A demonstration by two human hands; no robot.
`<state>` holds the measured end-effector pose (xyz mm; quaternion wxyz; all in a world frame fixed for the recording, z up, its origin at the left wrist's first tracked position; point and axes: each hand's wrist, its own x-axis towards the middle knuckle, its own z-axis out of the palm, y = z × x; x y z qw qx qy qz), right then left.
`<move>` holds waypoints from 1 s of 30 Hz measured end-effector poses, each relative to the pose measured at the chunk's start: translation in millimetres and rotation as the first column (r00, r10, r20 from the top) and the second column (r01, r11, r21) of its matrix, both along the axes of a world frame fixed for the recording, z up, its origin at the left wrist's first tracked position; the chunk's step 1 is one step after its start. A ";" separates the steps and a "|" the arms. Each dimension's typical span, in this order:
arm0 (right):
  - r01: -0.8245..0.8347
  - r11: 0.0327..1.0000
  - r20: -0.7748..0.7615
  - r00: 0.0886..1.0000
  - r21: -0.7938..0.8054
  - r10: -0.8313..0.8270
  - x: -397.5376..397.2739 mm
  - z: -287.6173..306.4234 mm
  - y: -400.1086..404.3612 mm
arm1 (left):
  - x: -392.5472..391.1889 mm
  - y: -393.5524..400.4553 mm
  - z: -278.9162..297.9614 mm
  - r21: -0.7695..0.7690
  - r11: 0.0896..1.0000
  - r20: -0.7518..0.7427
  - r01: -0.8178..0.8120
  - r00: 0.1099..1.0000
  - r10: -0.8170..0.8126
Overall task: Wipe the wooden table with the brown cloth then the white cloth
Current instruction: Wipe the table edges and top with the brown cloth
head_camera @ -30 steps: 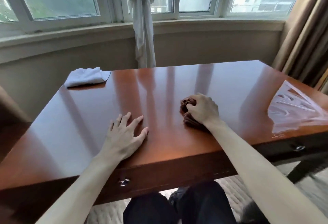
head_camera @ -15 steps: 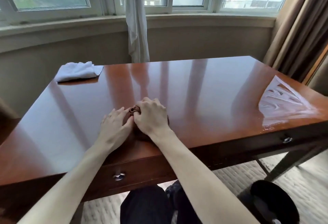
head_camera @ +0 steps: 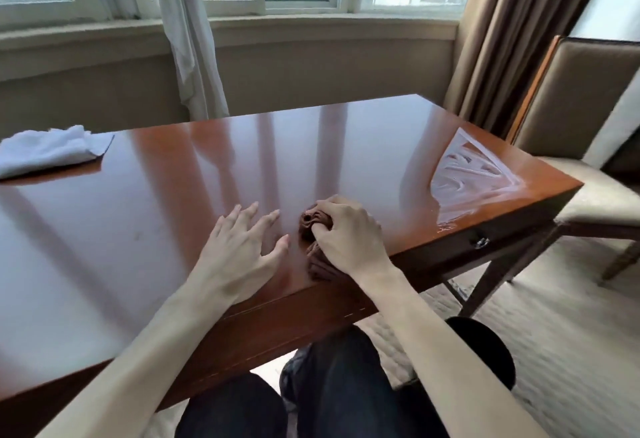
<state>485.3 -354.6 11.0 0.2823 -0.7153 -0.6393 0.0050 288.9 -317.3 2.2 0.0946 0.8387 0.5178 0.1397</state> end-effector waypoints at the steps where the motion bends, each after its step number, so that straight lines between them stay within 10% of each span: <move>1: 0.073 0.997 -0.001 0.997 -0.006 -0.073 28.1 -0.3 -2.6 | 17.1 1.1 -1.0 0.004 0.999 -0.009 0.033 0.999 -0.033; 10: 0.568 0.819 -0.112 0.822 0.083 -0.559 209.2 14.4 -48.7 | 79.8 4.3 -18.4 0.002 0.999 -0.074 0.040 0.996 -0.040; 14: 0.354 0.909 -0.180 0.930 0.220 -0.319 137.1 21.9 -30.2 | 80.6 5.2 -18.0 0.012 1.000 -0.078 0.024 0.997 -0.023; 23: 0.043 0.999 -0.007 0.999 -0.002 -0.043 58.7 6.3 -3.6 | 78.4 4.7 -18.4 0.032 0.999 -0.053 0.018 0.998 -0.017; 30: 0.430 0.901 -0.060 0.900 -0.047 -0.433 202.3 13.0 -1.0 | 78.9 3.6 -14.5 -0.008 1.000 -0.078 0.027 0.997 -0.028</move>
